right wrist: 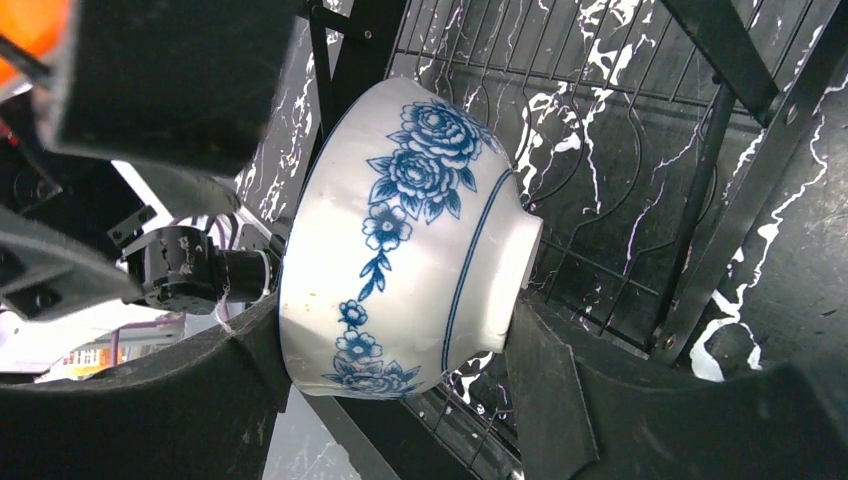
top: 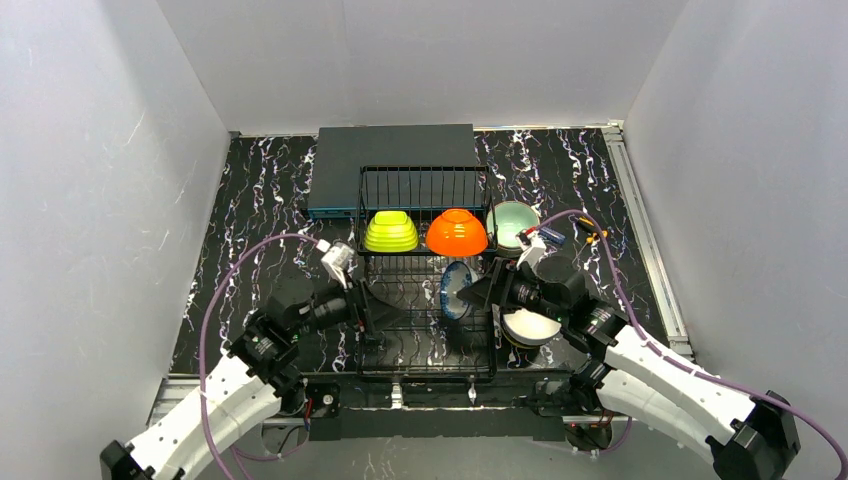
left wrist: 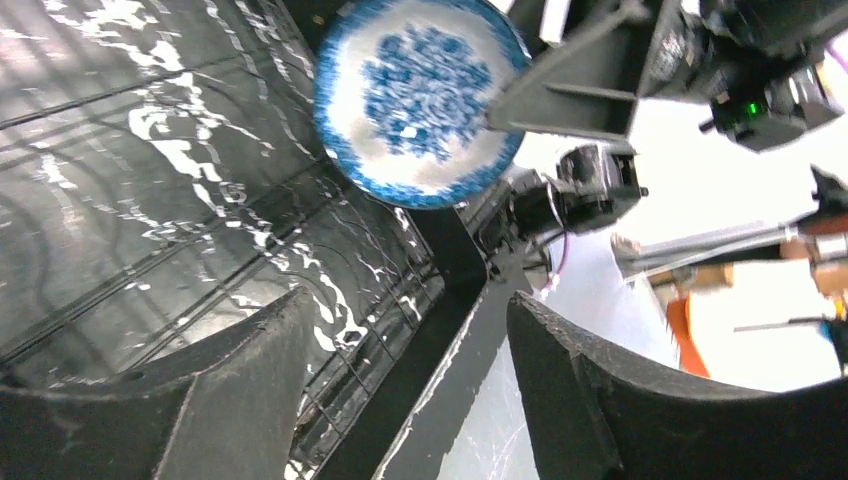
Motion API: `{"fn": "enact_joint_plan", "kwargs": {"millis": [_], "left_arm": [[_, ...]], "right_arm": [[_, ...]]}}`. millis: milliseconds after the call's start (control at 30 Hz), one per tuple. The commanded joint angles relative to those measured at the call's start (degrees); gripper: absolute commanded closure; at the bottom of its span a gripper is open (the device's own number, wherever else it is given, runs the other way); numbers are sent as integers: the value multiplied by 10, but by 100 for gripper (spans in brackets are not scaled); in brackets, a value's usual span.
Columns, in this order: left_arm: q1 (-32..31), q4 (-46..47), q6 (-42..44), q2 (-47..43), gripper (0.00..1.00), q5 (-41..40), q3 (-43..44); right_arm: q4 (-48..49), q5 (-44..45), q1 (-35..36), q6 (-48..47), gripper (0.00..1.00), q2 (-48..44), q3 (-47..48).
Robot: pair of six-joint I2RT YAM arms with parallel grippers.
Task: Load the bowls into the dish rack
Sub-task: Place the bowl in the dish rack.
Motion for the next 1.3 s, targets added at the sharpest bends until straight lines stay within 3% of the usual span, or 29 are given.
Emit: {"fn": "enact_joint_plan", "kwargs": {"millis": [0, 200, 333, 700, 967, 1267], "left_arm": [[-92, 50, 48, 37, 36, -88, 18], [-217, 58, 145, 117, 41, -204, 72], [-274, 79, 188, 161, 41, -235, 95], [-329, 162, 194, 268, 56, -292, 122], [-366, 170, 202, 319, 57, -359, 153], [-392, 189, 210, 395, 58, -370, 182]], "right_arm": [[67, -6, 4, 30, 99, -2, -2], [69, -12, 5, 42, 99, 3, -7], [66, -14, 7, 44, 99, 4, -9], [50, -9, 6, 44, 99, -11, -15], [50, -11, 7, 47, 99, -11, -16], [48, -11, 7, 49, 99, -17, -15]]}}
